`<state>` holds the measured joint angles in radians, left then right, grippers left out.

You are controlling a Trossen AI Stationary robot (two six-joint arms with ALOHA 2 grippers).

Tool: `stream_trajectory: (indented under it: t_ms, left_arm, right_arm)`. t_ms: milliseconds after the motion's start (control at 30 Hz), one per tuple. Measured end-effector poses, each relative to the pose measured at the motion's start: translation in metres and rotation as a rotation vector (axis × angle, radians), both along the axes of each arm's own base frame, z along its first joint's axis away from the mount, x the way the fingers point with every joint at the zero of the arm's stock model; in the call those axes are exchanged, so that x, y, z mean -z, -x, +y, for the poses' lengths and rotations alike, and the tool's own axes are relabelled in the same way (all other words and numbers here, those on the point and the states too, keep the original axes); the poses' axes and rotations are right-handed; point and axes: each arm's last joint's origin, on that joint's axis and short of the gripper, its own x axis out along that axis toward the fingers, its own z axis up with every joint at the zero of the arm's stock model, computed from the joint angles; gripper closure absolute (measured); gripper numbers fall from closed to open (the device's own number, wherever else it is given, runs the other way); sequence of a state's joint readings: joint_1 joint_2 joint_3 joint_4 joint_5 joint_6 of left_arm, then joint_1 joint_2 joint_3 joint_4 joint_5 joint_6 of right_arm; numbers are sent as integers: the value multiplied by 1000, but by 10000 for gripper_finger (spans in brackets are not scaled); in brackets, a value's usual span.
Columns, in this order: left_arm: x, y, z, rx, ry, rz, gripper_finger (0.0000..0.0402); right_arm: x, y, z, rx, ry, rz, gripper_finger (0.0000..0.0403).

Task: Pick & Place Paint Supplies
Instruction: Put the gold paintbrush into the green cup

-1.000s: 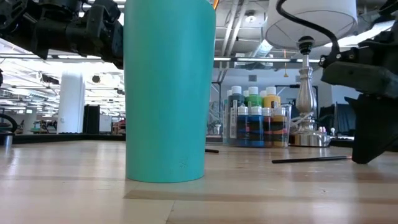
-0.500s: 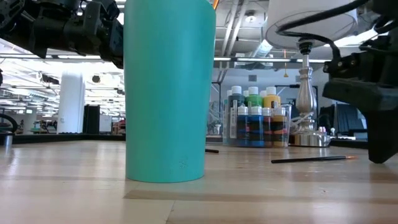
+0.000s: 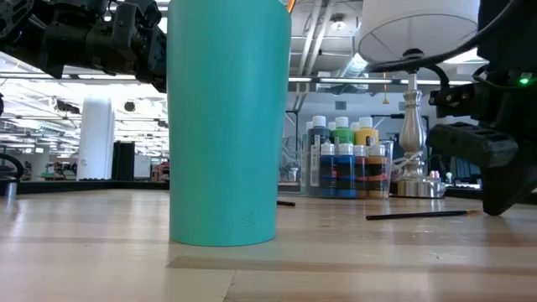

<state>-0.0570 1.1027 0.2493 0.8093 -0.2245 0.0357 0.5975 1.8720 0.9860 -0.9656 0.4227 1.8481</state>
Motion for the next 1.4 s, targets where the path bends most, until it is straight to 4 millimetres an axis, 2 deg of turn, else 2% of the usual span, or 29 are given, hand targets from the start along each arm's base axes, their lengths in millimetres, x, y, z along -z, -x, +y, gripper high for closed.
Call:
stream_trajectory:
  t_ms: [700,967,1200,1400]
  left_arm:
    - [1,0,0,3,-1,6,280]
    - [1,0,0,3,-1,8,280]
    - [1,0,0,2,-1,8,280]
    - [1,0,0,0,2,8,280]
  right_arm:
    - [1,-17,-28,-24,104,-25,403]
    - [-1,-18,-23,-42,148,-88,403]
    - [-21,-23,-8,-95,215,-183,403]
    - [-53,-46,8,-239,289,-283,403]
